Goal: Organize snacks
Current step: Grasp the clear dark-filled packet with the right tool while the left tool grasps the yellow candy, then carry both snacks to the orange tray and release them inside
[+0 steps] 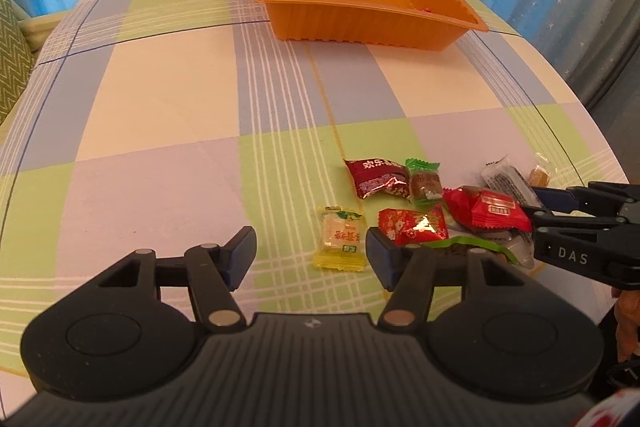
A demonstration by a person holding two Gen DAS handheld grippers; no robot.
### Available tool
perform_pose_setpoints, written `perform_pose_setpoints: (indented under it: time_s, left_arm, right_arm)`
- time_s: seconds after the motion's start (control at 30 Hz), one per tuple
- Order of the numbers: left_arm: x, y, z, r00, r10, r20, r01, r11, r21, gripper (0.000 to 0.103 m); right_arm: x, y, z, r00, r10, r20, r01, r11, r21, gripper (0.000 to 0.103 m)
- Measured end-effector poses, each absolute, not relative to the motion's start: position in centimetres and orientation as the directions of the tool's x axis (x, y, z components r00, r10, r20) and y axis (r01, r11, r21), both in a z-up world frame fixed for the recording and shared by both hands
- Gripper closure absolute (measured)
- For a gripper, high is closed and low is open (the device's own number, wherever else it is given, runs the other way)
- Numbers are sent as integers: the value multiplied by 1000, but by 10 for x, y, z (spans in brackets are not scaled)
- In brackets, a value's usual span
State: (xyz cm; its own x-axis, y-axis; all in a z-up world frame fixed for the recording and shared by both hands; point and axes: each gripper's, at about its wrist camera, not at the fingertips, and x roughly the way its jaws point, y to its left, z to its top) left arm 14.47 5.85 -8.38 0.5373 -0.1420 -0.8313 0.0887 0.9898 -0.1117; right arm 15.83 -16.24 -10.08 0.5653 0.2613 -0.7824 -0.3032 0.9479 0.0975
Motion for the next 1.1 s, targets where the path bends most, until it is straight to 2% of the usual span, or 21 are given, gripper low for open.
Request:
perform_pose_setpoints:
  time_s: [0.1,0.4,0.53,1.1]
  left_arm:
    - [148,56,-87,531,-163,-831,110,986,-123,47]
    - [155,48,-94,532,-156,-832,166,983,-79,67]
    - [156,43,-94,533,-147,-834,191,980,-50,84]
    - [148,46,-55,601,-110,-792,92,993,-68,84]
  right_arm:
    - [158,-164,-100,567,255,-783,-291,952,99,65]
    - [156,-177,-96,574,251,-779,-255,959,121,65]
    - [155,-177,-95,575,250,-779,-252,960,122,65]
    - [150,-186,-63,616,274,-739,-240,958,155,65]
